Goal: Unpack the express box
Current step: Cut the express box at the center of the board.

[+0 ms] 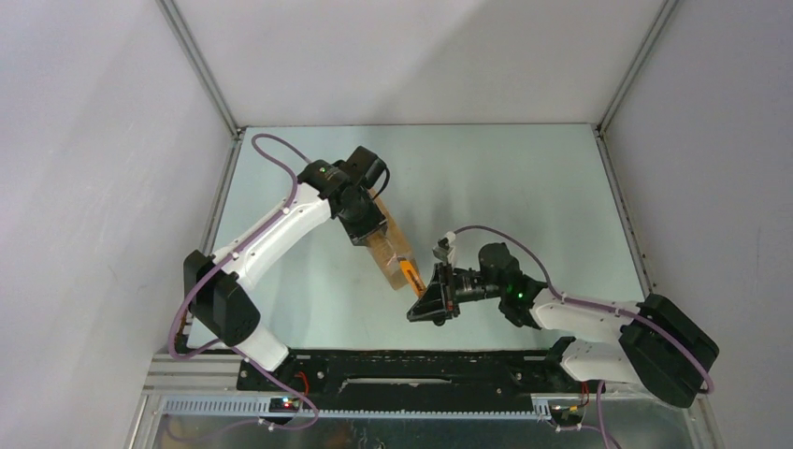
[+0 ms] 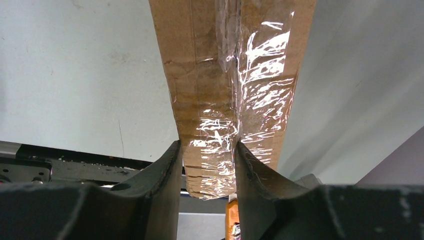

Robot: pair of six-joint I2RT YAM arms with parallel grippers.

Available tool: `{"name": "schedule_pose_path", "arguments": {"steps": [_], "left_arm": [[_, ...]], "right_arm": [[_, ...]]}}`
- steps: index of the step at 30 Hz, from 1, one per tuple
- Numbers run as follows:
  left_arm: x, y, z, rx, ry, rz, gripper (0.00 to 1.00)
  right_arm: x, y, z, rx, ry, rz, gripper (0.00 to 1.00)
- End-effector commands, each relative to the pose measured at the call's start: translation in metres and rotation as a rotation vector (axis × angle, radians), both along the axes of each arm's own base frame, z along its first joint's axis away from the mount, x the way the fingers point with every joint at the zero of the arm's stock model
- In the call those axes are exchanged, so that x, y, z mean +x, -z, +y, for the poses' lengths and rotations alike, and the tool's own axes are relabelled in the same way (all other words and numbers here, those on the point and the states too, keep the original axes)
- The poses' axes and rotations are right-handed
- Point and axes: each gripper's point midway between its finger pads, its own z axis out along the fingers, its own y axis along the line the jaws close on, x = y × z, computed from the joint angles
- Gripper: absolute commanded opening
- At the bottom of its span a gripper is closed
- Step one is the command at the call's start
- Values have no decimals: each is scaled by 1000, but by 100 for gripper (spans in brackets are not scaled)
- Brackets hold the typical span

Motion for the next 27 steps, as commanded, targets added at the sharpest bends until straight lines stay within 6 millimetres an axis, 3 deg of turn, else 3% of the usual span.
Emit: {"name": "schedule_pose_path", "arguments": {"steps": [1, 6, 18, 24, 27], "left_arm": [[-5, 8, -6, -29, -13, 41, 0], [-7, 8, -10, -42, -10, 44, 0], [0, 8, -5, -31, -19, 50, 0], [-3, 6, -6, -44, -9, 41, 0], [-4, 2, -4, -45, -5, 31, 0]], "right_arm": [[-9, -27, 11, 97, -78, -66, 0], [-9, -28, 17, 106, -97, -64, 0], [-32, -31, 23, 114, -152, -62, 0], [-25, -25, 20, 83, -120, -76, 0], [-16, -13, 14, 15, -74, -77, 0]]}}
